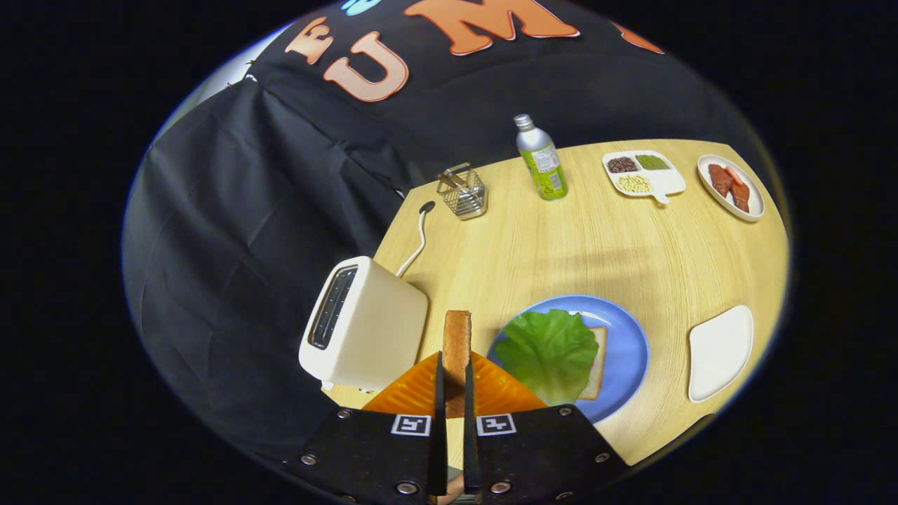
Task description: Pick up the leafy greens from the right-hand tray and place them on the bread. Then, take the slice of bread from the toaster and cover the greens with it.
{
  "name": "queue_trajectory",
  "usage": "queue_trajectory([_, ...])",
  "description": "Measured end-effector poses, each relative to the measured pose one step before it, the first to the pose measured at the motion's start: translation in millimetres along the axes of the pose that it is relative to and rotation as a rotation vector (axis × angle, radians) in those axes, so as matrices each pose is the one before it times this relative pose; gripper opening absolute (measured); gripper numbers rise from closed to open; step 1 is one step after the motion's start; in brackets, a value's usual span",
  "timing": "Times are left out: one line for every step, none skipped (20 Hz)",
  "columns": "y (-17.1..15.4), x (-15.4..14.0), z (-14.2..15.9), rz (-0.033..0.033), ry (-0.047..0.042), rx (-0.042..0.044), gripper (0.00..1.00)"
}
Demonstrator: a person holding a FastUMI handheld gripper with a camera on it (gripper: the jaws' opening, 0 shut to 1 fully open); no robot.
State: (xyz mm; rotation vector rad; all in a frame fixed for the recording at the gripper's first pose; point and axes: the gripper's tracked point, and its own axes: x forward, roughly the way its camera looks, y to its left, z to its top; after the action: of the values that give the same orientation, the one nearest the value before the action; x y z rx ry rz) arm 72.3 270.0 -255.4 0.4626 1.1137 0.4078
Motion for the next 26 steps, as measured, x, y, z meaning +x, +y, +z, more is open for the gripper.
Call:
queue_trajectory([-8.10,0.97,-1.70,-0.00672,-0.00174,0.00564,0.09])
queue_trajectory([-8.27,0.66,-1.34,-0.00424,-0.00284,0.00116,0.09])
queue_trajectory([-8.81,1.25,-1.21,-0.00448,-0.00607,0.00067,0.09])
queue_trajectory([-9.37,1.86,-2.24,-0.00436,-0.00066,0.00600,0.09])
queue_trajectory([-7.03,2.09,-3.75,-0.00185,0.00350,0.01072,0.09])
queue_trajectory([-6.83,1.55,-3.31,0.00285,0.00825,0.01067,0.09])
queue_trajectory([-4.69,2.36,-2.09,0.00118,0.00368,0.00350,0.09])
queue_trajectory([-7.46,1.65,0.46,-0.00484,-0.00617,-0.00465,0.09])
queue_trajectory([-7.00,0.66,0.40,-0.00873,-0.00919,-0.01200,0.09])
queue_trajectory([-6.38,1.05,0.36,-0.00801,-0.01031,-0.01121,0.09])
queue_trajectory([-4.12,0.78,-1.53,-0.00492,-0.00329,-0.00515,0.09])
queue_trajectory([-3.30,1.56,-2.07,-0.00156,0.00156,-0.00315,0.09])
queue_trajectory([-4.16,0.69,-1.46,-0.00379,0.00044,-0.00433,0.09])
queue_trajectory([-4.40,1.94,-0.36,-0.00880,-0.00399,-0.00295,0.09])
queue_trajectory([-3.77,1.56,-0.57,-0.00373,-0.00076,-0.00088,0.09])
queue_trajectory([-3.19,2.57,-1.46,-0.00272,0.00215,0.00303,0.09])
queue_trajectory([-3.78,1.62,-2.05,-0.00344,0.00465,0.00325,0.09])
queue_trajectory([-3.35,2.44,-1.30,-0.00319,0.00186,0.00365,0.09])
queue_trajectory([-3.46,3.82,-2.27,-0.00345,0.00291,0.00234,0.10])
queue_trajectory([-4.14,2.48,-2.56,-0.00781,0.00249,0.00046,0.09])
queue_trajectory([-2.49,2.63,-1.21,-0.00272,0.00213,-0.00314,0.10])
queue_trajectory([-1.78,2.24,-0.63,-0.00093,-0.00115,0.00044,0.10])
queue_trajectory([-1.52,0.79,-0.33,0.00212,-0.00070,0.00222,0.10])
queue_trajectory([-1.22,0.58,0.44,0.00265,-0.00263,0.00416,0.10])
queue_trajectory([-1.04,0.51,-1.25,0.00084,-0.00007,-0.00052,0.10])
queue_trajectory([-1.54,0.21,-0.43,-0.00299,-0.00033,-0.00086,0.11])
